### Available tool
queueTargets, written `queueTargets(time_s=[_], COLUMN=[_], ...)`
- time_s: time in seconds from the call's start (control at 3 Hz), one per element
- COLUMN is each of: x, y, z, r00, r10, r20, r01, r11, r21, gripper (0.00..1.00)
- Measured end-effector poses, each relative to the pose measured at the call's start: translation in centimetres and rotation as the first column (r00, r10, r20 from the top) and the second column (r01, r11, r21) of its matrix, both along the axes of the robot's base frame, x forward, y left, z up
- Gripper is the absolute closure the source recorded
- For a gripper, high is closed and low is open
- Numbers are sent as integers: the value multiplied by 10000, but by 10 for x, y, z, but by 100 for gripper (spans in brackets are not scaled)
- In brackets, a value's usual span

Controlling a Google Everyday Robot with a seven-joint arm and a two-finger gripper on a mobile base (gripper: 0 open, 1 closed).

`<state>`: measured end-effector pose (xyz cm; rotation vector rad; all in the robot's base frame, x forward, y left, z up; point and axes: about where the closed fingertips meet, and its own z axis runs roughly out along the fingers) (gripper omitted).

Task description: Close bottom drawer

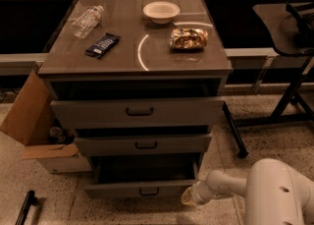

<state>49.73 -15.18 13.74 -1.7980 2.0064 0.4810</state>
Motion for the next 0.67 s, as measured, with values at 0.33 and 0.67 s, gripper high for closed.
queueTargets(time_s=[0.33, 0.67], x=[0, 21], y=[0, -2], z=[0, -4], r00=[10000, 9998], r10=[0, -90], r20=[1, 191], r01=[0, 83], r11=[10000, 9994], r21=[1, 335], gripper=[100, 100])
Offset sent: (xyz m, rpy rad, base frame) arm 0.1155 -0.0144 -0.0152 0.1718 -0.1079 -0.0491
